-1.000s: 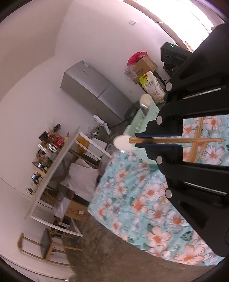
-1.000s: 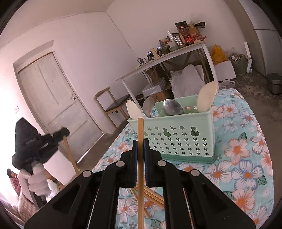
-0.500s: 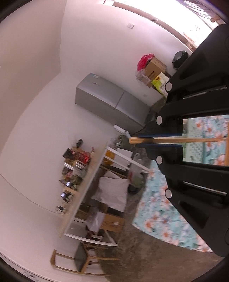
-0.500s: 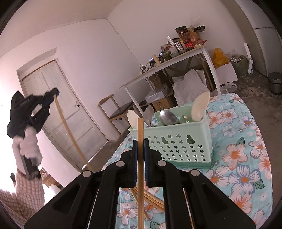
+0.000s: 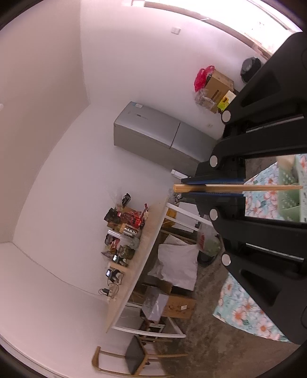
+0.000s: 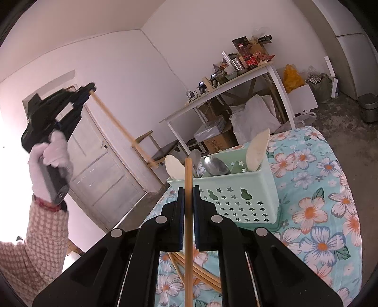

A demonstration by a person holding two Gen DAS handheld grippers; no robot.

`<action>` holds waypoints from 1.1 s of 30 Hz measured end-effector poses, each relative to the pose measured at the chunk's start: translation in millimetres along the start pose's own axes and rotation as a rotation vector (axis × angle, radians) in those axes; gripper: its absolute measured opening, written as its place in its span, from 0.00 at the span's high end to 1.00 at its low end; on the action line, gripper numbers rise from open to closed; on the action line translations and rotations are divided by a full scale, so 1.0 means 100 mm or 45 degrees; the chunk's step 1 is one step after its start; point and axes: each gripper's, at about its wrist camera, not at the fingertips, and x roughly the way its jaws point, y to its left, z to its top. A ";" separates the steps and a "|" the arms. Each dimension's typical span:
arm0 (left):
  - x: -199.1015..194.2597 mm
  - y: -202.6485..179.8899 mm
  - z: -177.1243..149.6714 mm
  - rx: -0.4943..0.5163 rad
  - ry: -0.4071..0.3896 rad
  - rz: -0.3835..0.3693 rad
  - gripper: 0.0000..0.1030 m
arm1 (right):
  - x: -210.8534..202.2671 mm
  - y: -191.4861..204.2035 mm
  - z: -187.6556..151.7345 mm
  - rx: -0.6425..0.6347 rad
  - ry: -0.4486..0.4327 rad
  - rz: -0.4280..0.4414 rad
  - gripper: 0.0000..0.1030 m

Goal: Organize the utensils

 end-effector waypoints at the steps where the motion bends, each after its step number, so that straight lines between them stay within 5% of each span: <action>1: 0.07 -0.01 0.00 -0.005 0.006 -0.007 0.95 | 0.00 -0.01 0.00 0.002 -0.003 -0.003 0.93; 12: 0.64 -0.12 -0.40 0.065 0.073 0.006 0.95 | 0.00 -0.20 0.01 0.041 -0.003 -0.029 0.93; 24: 0.83 0.05 -1.00 0.050 0.221 0.070 0.95 | -0.03 -0.22 0.00 0.049 -0.008 -0.051 0.93; 33: 0.56 0.04 -1.02 0.079 0.208 0.081 0.60 | -0.05 -0.12 0.03 0.024 -0.017 -0.063 0.93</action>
